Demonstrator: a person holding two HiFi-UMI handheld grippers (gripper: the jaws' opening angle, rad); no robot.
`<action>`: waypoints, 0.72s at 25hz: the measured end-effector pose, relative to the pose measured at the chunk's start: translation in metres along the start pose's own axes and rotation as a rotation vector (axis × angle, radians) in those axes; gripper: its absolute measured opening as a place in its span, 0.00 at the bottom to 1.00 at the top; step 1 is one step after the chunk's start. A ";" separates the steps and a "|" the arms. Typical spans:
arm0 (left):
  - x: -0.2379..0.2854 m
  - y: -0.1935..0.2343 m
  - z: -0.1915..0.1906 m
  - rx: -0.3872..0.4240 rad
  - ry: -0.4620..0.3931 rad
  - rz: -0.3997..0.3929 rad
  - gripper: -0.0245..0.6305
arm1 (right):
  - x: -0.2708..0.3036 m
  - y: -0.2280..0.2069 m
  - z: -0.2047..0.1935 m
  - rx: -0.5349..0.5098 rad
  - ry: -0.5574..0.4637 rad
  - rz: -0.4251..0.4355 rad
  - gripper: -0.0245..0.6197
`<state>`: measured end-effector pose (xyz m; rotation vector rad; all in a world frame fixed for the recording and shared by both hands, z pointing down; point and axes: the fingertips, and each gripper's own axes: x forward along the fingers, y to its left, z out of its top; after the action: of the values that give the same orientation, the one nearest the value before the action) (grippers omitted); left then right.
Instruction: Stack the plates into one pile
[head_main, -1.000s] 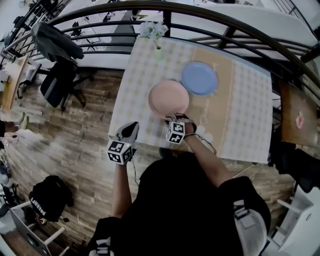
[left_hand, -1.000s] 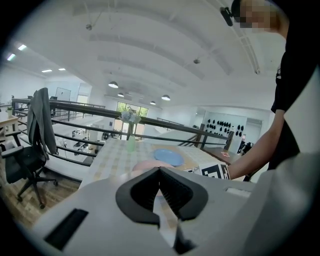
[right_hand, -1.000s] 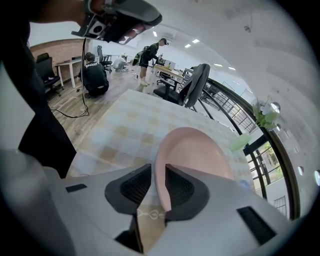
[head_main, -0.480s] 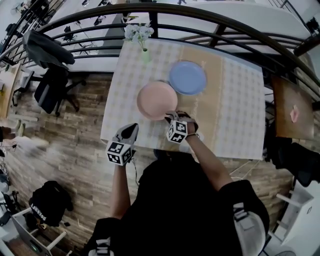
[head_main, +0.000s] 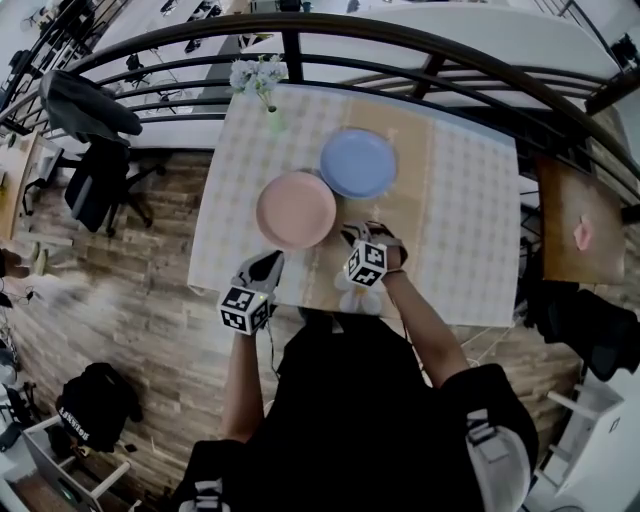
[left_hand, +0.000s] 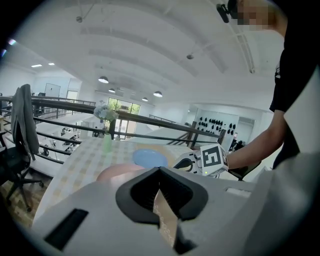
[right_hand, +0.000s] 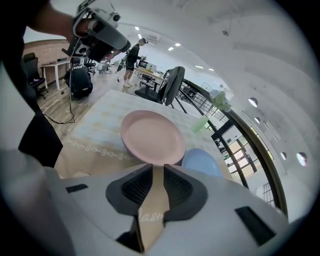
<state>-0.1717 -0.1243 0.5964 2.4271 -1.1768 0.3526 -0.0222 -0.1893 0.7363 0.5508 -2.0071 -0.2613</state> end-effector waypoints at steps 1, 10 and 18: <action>0.003 -0.004 0.000 0.000 0.003 -0.002 0.04 | -0.002 -0.007 -0.006 0.005 0.000 -0.009 0.14; 0.010 -0.013 -0.005 -0.007 0.030 0.039 0.04 | 0.006 -0.038 -0.040 0.031 0.014 -0.013 0.14; -0.005 -0.017 -0.003 -0.006 0.029 0.069 0.04 | 0.020 -0.045 -0.047 -0.043 0.038 -0.004 0.14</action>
<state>-0.1613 -0.1102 0.5929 2.3727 -1.2497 0.4033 0.0233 -0.2360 0.7562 0.5294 -1.9591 -0.2939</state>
